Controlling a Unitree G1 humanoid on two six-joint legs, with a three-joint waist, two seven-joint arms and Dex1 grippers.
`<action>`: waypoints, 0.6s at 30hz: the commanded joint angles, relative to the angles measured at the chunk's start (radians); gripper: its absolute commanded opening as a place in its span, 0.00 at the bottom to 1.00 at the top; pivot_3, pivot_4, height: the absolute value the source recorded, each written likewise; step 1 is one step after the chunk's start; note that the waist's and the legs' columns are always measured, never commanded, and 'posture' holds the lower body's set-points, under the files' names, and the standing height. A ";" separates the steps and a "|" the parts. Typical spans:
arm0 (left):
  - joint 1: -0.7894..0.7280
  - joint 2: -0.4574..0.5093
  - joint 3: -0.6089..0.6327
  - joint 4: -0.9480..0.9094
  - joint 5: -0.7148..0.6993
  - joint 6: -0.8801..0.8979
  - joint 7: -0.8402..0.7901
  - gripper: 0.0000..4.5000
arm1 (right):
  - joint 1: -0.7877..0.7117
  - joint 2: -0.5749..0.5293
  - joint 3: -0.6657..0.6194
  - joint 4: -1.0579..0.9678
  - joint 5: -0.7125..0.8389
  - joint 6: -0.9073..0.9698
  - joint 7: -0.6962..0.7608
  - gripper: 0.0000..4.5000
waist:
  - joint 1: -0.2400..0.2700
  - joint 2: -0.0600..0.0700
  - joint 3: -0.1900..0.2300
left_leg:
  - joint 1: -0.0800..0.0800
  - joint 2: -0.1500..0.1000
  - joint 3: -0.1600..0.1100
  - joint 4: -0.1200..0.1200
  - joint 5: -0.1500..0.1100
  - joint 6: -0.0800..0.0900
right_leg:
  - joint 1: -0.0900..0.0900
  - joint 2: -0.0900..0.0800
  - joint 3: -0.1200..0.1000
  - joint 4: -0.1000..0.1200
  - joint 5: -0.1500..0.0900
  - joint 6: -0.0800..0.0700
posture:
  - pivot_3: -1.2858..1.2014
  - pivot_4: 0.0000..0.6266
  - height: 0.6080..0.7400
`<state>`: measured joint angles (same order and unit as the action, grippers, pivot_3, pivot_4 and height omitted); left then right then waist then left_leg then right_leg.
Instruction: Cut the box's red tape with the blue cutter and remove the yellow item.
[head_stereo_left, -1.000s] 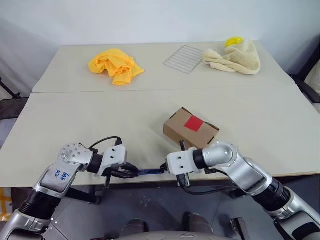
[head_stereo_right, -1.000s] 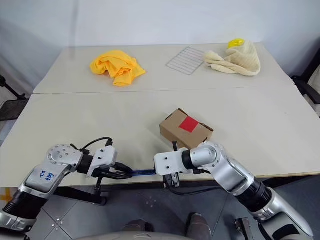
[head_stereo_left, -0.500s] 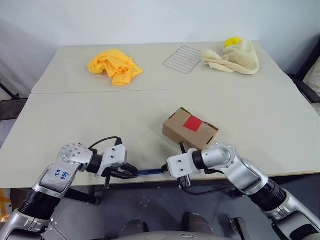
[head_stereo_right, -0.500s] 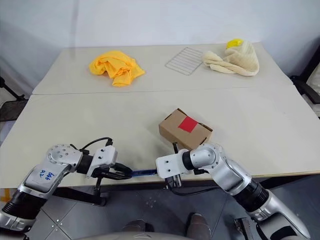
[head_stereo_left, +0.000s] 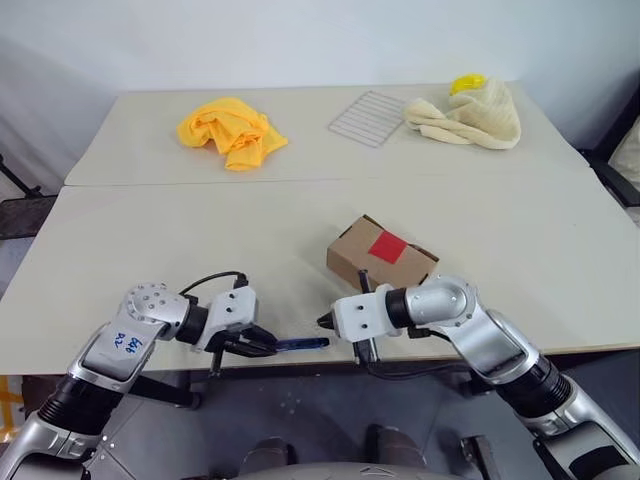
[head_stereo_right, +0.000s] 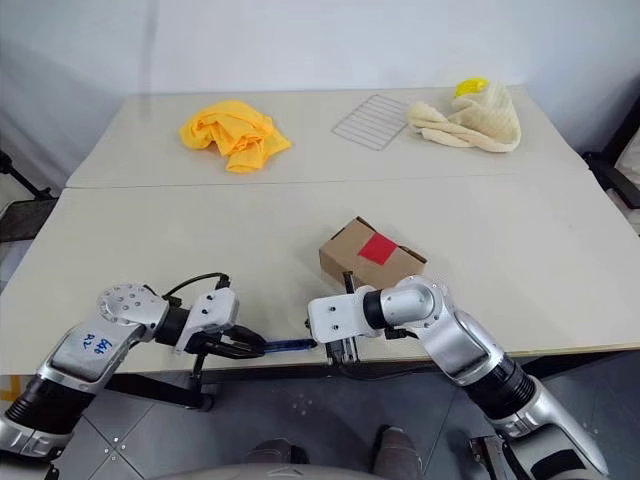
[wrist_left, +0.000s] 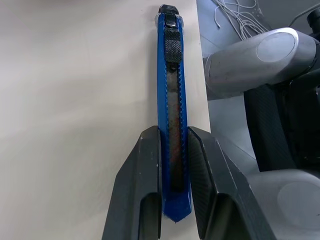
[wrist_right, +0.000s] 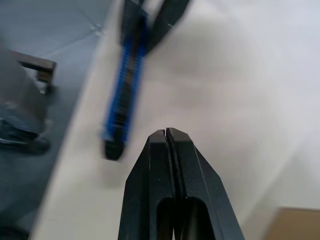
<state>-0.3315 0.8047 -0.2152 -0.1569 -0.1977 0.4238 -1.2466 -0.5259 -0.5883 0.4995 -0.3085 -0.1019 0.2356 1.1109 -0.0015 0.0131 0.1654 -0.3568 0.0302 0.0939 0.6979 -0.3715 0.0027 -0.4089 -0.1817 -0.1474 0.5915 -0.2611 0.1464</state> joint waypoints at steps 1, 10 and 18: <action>0.026 0.010 -0.056 0.004 0.030 0.032 0.002 0.09 | 0.016 -0.013 0.006 -0.022 -0.004 -0.023 0.009 0.01 | 0.000 0.000 0.000 | 0.000 0.000 0.000 0.000 0.000 0.000 | 0.000 0.000 0.000 0.000 0.000 0.000 | 0.52 0.24 1.00; 0.026 0.009 -0.061 -0.003 0.030 0.046 0.003 0.09 | 0.033 -0.005 0.049 0.068 -0.056 -0.106 0.006 0.01 | 0.000 0.000 0.000 | 0.000 0.000 0.000 0.000 0.000 0.000 | 0.000 0.000 0.000 0.000 0.000 0.000 | 0.52 0.24 1.00; 0.022 0.009 -0.063 -0.009 0.028 0.053 0.004 0.09 | 0.019 0.053 0.091 0.138 -0.094 -0.151 -0.012 0.01 | -0.001 0.000 -0.001 | 0.002 0.000 0.000 0.000 0.000 0.000 | 0.002 0.000 0.000 0.000 0.000 0.000 | 0.52 0.24 1.00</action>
<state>-0.3356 0.8062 -0.2204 -0.1676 -0.1968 0.4586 -1.2393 -0.5191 -0.5393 0.5507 -0.2031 -0.1650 0.0834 1.0958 -0.0025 0.0128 0.1645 -0.3548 0.0303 0.0938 0.6979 -0.3715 0.0028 -0.4070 -0.1817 -0.1474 0.5920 -0.2611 0.1464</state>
